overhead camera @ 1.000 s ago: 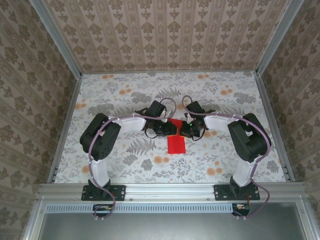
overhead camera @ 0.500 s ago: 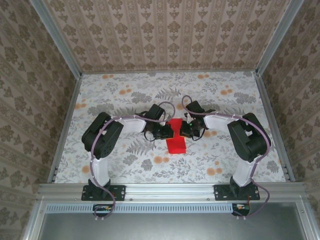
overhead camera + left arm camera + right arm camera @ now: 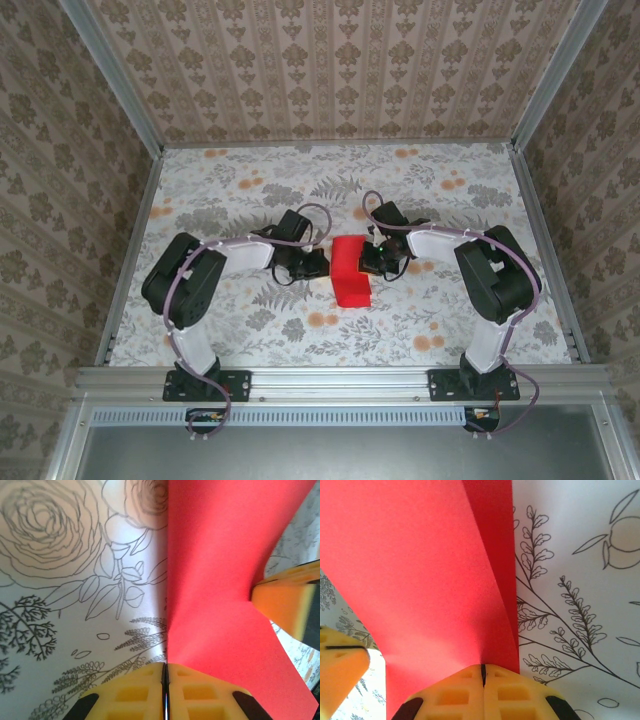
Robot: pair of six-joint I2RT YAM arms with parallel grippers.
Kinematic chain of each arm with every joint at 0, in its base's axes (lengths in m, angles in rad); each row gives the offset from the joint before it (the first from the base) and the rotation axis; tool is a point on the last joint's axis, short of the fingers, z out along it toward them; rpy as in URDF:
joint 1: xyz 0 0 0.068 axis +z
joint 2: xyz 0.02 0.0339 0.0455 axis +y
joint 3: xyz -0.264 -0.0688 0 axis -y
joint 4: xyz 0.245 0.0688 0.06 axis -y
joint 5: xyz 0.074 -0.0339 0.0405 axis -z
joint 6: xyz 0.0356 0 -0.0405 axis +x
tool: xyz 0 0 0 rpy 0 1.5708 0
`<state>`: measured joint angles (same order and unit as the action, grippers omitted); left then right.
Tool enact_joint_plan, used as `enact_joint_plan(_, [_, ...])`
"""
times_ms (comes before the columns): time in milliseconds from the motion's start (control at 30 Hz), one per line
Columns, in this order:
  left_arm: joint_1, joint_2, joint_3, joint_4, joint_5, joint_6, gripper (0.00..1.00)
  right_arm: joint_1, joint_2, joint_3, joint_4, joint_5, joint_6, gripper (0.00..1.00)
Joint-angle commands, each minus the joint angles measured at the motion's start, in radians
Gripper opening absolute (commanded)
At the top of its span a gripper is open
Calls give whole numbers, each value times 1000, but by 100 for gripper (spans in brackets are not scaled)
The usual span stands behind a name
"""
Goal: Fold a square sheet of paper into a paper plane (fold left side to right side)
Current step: First fold the square sheet of paper in half at the center of the table, then hold the square sheet of paper at the center of the table.
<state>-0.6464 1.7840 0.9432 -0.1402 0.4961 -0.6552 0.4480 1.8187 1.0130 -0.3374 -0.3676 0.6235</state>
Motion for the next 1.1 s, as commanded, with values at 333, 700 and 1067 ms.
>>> enact_joint_plan(333, [-89,100,87,137,39,-33,11,8,54,-19,-96,56,-13,6])
enact_joint_plan(700, [-91,136,72,84,22,-34,12,8,45,-20,-69,33,-12,6])
enact_joint_plan(1067, [-92,157,69,29,-3,-44,12,-6,-96,-21,61,-26,-6,6])
